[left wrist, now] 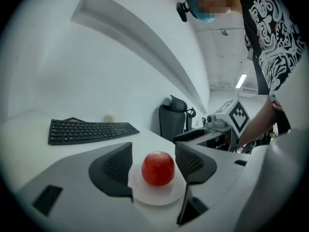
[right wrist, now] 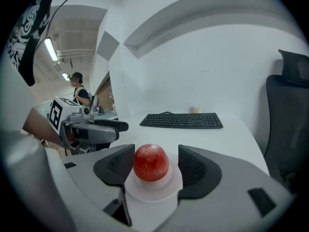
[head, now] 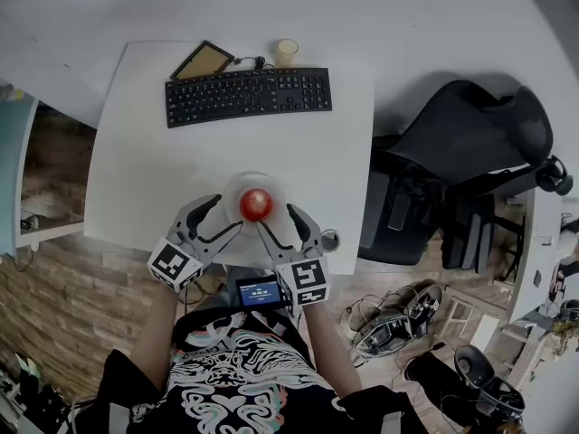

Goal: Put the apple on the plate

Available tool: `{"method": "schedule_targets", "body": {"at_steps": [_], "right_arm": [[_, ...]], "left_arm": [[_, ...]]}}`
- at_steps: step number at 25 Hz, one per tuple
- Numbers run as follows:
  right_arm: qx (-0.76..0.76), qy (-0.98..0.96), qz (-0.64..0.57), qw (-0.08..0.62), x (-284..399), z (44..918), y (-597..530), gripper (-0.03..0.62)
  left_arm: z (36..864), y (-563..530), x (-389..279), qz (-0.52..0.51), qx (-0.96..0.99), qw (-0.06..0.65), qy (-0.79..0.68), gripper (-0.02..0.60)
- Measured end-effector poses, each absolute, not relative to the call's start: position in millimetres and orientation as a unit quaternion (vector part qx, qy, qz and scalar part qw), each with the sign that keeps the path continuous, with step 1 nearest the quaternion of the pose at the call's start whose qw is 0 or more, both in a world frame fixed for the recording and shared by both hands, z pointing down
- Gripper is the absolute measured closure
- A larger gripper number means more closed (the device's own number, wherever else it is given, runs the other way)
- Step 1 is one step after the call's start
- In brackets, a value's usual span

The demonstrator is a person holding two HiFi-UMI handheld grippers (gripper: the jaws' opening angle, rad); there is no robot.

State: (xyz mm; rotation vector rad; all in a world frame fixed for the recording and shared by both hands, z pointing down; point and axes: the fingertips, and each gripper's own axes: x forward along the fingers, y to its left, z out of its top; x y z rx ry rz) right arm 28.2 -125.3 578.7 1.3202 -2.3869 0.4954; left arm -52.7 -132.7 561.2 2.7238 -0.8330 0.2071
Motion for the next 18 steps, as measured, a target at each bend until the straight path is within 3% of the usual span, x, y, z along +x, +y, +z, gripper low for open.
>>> {"method": "schedule_targets", "body": {"at_steps": [1, 3, 4, 5, 8, 18], "right_arm": [[0.472, -0.845, 0.173, 0.183, 30.9, 575.3, -124.2, 0.293], [0.487, -0.839, 0.161, 0.181, 37.4, 564.7, -121.9, 0.325], [0.499, -0.834, 0.149, 0.181, 41.3, 558.0, -120.8, 0.461], [0.509, -0.83, 0.137, 0.181, 45.0, 551.2, -119.3, 0.541], [0.52, -0.825, 0.124, 0.184, 52.0, 538.3, -109.0, 0.564], [0.56, -0.807, 0.122, 0.145, 67.7, 496.5, -51.7, 0.565]], "left_arm": [[556.1, -133.2, -56.7, 0.067, 0.942, 0.14, -0.299, 0.326], [547.6, -133.2, -65.5, 0.063, 0.936, 0.136, -0.319, 0.48], [543.7, -132.6, -69.4, 0.063, 0.933, 0.134, -0.327, 0.511], [539.6, -131.8, -72.6, 0.064, 0.931, 0.132, -0.334, 0.53], [525.5, -129.5, -82.4, 0.094, 0.919, 0.096, -0.371, 0.565], [468.0, -85.7, -85.4, 0.104, 0.908, 0.017, -0.407, 0.566]]}}
